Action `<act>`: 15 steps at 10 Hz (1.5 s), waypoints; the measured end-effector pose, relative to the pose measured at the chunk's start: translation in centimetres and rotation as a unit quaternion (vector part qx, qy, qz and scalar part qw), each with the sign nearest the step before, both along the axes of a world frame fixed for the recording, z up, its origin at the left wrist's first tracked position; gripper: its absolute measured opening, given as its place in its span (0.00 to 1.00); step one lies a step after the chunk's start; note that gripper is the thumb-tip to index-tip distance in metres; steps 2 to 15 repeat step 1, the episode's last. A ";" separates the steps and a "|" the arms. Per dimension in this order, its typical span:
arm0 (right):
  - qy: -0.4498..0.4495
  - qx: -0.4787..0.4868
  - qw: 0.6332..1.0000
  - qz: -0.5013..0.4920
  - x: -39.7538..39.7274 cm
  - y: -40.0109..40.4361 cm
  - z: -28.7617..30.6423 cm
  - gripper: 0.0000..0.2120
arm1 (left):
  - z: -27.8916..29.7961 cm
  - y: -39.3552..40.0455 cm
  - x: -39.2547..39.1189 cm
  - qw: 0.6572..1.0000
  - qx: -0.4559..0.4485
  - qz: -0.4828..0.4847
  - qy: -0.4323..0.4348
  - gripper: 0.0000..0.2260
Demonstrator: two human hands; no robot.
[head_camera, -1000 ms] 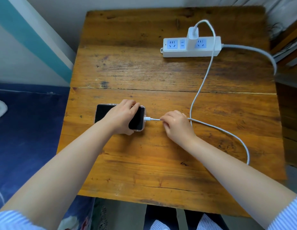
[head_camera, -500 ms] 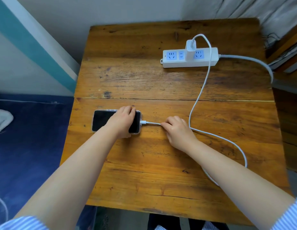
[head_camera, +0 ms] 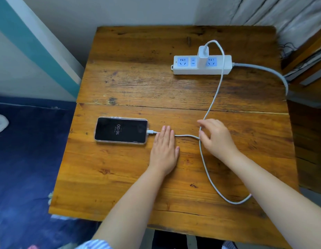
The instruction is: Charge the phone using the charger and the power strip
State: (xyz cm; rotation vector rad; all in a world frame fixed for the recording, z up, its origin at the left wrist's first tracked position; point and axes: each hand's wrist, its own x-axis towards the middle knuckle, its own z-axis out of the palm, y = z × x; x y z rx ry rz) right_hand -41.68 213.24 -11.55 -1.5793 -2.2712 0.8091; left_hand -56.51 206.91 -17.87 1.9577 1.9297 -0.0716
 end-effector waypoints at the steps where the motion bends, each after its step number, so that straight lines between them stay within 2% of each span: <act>1: 0.134 0.021 0.984 -0.112 1.1 1.2 3.2 0.10 | -0.5 -0.2 0.0 1.000 0.010 0.020 -0.015 0.27; 15: 0.134 0.021 0.984 -0.112 1.1 1.2 3.2 0.10 | -0.5 -0.2 0.0 1.000 0.010 0.020 -0.015 0.27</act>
